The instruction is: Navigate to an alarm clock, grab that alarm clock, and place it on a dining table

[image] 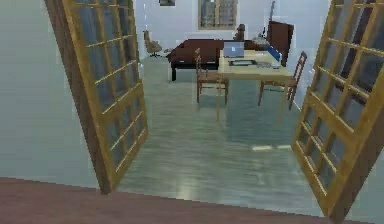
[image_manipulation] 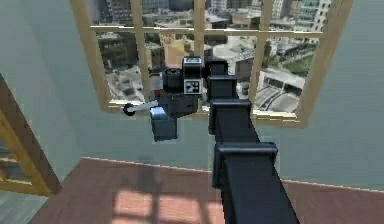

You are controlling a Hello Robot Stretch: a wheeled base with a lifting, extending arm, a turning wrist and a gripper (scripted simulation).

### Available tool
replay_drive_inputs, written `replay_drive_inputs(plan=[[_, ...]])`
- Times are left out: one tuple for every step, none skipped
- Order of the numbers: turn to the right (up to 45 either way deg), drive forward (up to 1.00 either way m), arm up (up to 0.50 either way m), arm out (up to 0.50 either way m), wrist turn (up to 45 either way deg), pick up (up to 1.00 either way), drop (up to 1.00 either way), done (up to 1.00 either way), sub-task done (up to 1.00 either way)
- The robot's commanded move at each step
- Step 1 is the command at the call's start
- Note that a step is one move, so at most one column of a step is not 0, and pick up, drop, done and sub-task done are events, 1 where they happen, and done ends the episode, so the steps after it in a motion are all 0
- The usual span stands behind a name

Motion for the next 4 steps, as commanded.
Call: replay_drive_inputs(plan=[[0.0, 1.00, 0.00, 0.00, 0.0, 0.00, 0.00, 0.00, 0.00], [0.0, 1.00, 0.00, 0.00, 0.0, 0.00, 0.00, 0.00, 0.00], [-27.0, 0.00, 0.00, 0.00, 0.0, 0.00, 0.00, 0.00, 0.00], [0.0, 0.05, 0.00, 0.00, 0.0, 0.00, 0.00, 0.00, 0.00]])
